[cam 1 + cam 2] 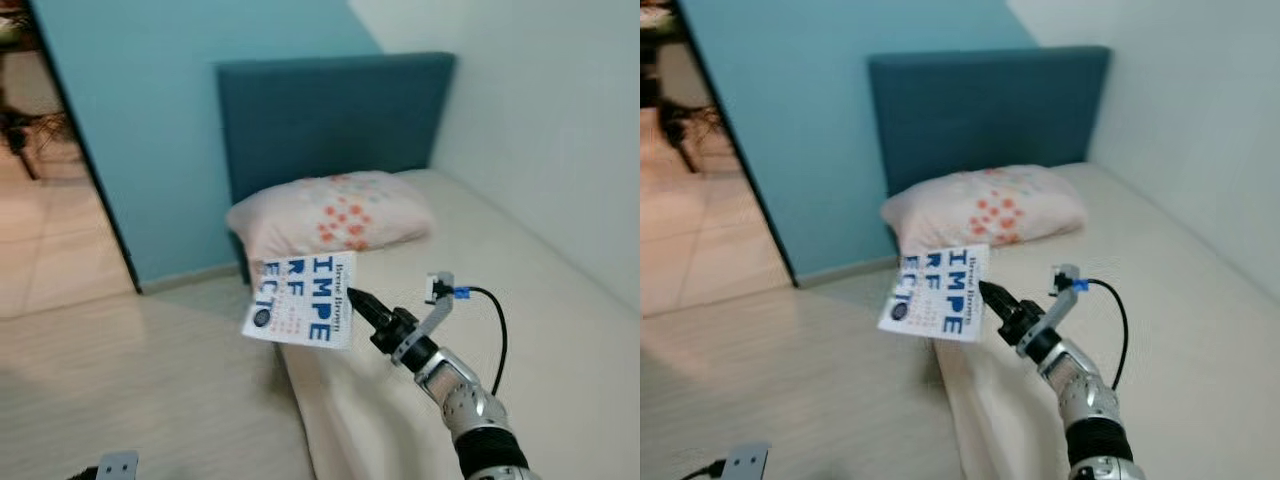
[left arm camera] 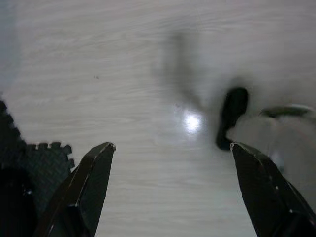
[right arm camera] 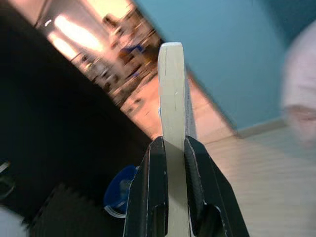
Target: Clean up the room
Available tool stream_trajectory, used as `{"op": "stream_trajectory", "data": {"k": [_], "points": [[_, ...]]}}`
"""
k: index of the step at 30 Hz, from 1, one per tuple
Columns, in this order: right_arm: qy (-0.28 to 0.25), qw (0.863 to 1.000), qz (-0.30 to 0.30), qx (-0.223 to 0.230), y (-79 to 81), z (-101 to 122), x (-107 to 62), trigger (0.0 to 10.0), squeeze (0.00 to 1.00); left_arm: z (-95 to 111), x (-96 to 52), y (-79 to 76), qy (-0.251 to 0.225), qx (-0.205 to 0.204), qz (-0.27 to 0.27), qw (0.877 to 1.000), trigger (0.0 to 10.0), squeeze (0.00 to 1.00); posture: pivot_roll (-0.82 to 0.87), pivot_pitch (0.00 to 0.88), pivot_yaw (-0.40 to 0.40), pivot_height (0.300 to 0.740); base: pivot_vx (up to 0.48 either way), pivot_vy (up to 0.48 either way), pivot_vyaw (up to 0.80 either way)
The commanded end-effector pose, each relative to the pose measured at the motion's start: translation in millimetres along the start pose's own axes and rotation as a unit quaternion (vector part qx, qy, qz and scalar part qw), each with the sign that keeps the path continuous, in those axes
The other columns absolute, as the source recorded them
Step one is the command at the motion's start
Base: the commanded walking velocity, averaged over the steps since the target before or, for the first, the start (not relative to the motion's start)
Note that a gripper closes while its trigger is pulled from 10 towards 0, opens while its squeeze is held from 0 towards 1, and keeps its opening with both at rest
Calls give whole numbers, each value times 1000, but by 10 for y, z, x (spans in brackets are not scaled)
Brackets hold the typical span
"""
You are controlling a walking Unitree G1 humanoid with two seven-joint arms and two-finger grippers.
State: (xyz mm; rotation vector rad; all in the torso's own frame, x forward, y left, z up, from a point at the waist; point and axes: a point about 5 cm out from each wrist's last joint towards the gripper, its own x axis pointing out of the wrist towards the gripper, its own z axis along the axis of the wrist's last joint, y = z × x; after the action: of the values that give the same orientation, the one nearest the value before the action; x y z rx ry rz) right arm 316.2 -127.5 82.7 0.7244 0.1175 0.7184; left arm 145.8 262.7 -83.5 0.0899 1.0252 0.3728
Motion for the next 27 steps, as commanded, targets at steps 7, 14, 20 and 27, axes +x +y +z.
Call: {"op": "stream_trajectory", "data": {"k": [7, 14, 20, 27], "points": [[-9, 999, -38, -1, -77, 24, -14, 10000, 0, 6, 1, -43, 4, 9, -6, 1000, 10000, 0, 83, 0, -43, 740, 470, 0, 636], [-51, 992, -111, 9, -232, 156, -64, 10000, 0, 1, 0, -52, 3, 10, -7, 1000, 10000, 0, 91, 0, -47, 740, 411, 0, 0], [-59, 988, -144, 16, -302, 191, -99, 10000, 0, -12, -2, -43, 4, 11, -7, 1000, 10000, 0, 98, 0, -49, 740, 416, 0, 0], [-94, 970, -225, 21, -460, 250, -240, 10000, 0, 1, -2, -71, 1, 9, -14, 1000, 10000, 0, 95, 0, -43, 740, 319, 0, -587]]}}
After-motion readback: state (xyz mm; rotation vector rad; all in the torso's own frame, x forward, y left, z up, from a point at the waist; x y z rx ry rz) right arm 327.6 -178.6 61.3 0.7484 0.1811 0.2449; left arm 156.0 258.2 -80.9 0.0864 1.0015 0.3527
